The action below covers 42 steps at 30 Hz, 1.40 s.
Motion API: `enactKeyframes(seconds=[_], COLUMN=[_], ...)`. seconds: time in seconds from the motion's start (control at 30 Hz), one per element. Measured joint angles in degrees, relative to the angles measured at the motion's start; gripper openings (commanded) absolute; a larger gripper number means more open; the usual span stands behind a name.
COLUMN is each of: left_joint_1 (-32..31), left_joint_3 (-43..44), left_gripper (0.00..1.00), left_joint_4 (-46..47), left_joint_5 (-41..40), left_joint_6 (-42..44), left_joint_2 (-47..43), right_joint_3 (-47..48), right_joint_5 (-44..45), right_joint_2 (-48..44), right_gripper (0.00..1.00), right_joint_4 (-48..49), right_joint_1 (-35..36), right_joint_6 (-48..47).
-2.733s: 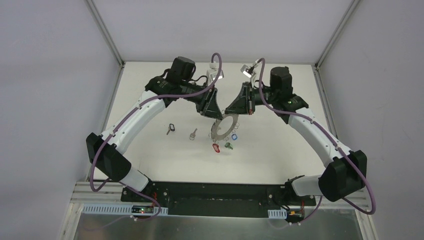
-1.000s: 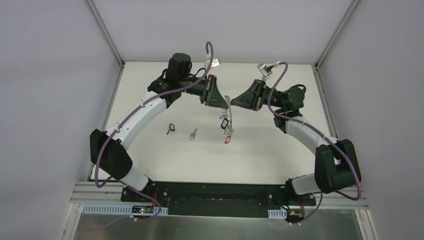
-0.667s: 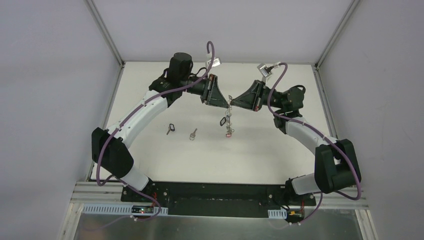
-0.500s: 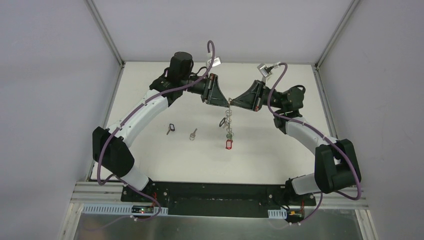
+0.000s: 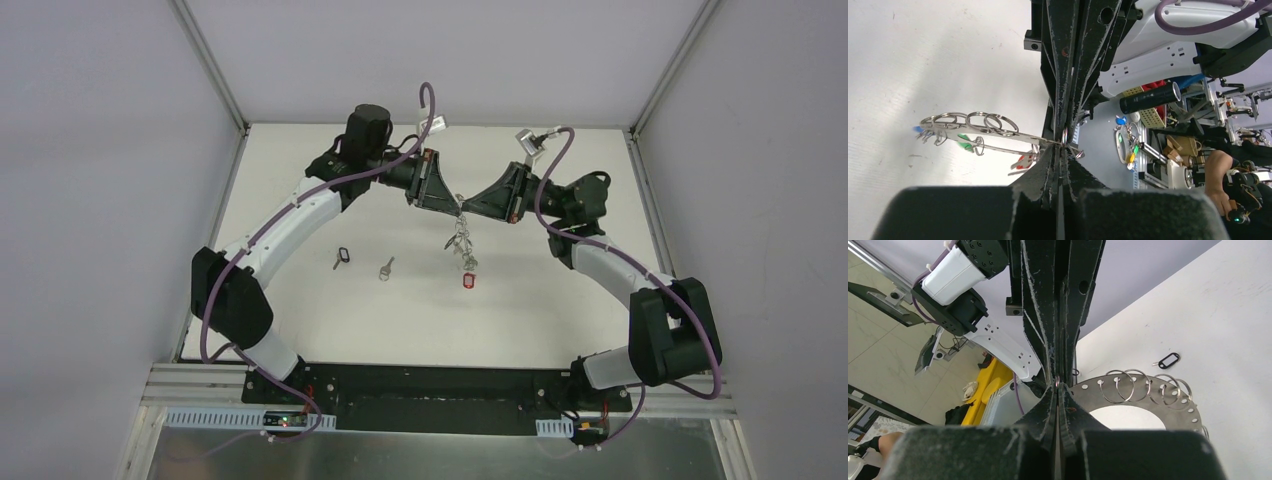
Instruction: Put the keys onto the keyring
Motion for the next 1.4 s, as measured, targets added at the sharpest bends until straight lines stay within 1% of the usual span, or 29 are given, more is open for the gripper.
enactKeyframes(seconds=[0.07, 0.13, 0.2, 0.27, 0.3, 0.33, 0.43, 0.53, 0.67, 0.7, 0.73, 0.77, 0.8, 0.83, 0.97, 1.0, 1.17, 1.4], left_joint_1=[0.0, 0.0, 0.0, -0.3, -0.4, -0.7, -1.5, -3.0, -5.5, -6.1, -6.5, -6.9, -7.1, -7.4, -7.5, -7.5, -7.8, -7.9], left_joint_3=[0.1, 0.5, 1.6, 3.7, 5.0, 6.2, 9.9, 13.2, 18.3, 19.7, 20.8, 21.8, 22.3, 22.6, 22.7, 22.7, 22.1, 20.5], left_gripper=[0.00, 0.00, 0.00, 0.00, 0.00, 0.00, 0.00, 0.00, 0.00, 0.00, 0.00, 0.00, 0.00, 0.00, 0.00, 0.00, 0.00, 0.00], left_joint_4=[0.0, -0.7, -3.7, -9.0, -12.1, -15.0, -24.2, -32.9, -43.0, -44.9, -46.4, -48.0, -48.8, -49.6, -51.6, -51.8, -51.5, -51.1], left_joint_5=[0.2, 0.2, -0.5, -1.9, -2.8, -3.8, -6.8, -10.9, -14.9, -15.7, -16.0, -16.5, -16.9, -17.2, -17.2, -17.2, -16.6, -15.3], left_joint_6=[-0.1, 0.3, 2.4, 6.5, 9.2, 11.7, 19.8, 27.9, 34.9, 36.0, 36.8, 37.2, 37.4, 37.5, 37.0, 36.7, 34.8, 33.1], left_joint_2=[0.2, 0.5, 0.9, 1.5, 1.7, 1.8, 1.8, 1.8, 2.8, 3.3, 3.8, 4.4, 4.7, 5.1, 6.1, 6.1, 6.2, 6.2], right_joint_3=[-0.2, -0.2, -0.2, -0.2, -0.2, -0.1, 0.9, 3.7, 6.9, 7.4, 7.9, 8.8, 9.6, 11.0, 15.7, 16.3, 16.6, 16.6], right_joint_5=[0.2, 0.4, 0.5, 0.5, 0.4, 0.1, -1.0, -2.6, -3.9, -4.0, -4.2, -5.2, -5.9, -6.6, -6.5, -6.4, -6.3, -5.7], right_joint_2=[0.0, 0.0, -0.1, -0.2, -0.4, -0.7, -1.6, -2.2, -3.3, -3.6, -3.7, -3.8, -3.8, -3.9, -4.1, -4.4, -6.1, -6.2], right_gripper=[0.01, 0.07, 0.12, 0.30, 0.37, 0.41, 0.47, 0.48, 0.48, 0.42, 0.41, 0.39, 0.38, 0.36, 0.32, 0.31, 0.29, 0.19], right_joint_4=[-0.7, -2.1, -5.0, -8.3, -10.1, -12.0, -18.5, -26.3, -33.8, -35.6, -37.2, -40.2, -43.0, -47.8, -64.5, -67.4, -75.2, -78.1], right_joint_1=[-0.1, -0.1, -0.1, -0.1, -0.1, -0.2, -0.6, -0.7, 0.0, 0.2, 0.8, 1.4, 1.9, 2.9, 6.3, 7.0, 8.6, 9.3], right_joint_6=[-0.6, -1.6, -3.8, -6.3, -7.6, -9.1, -13.9, -19.3, -23.4, -24.0, -24.5, -27.1, -29.9, -34.1, -50.4, -53.6, -62.4, -65.8])
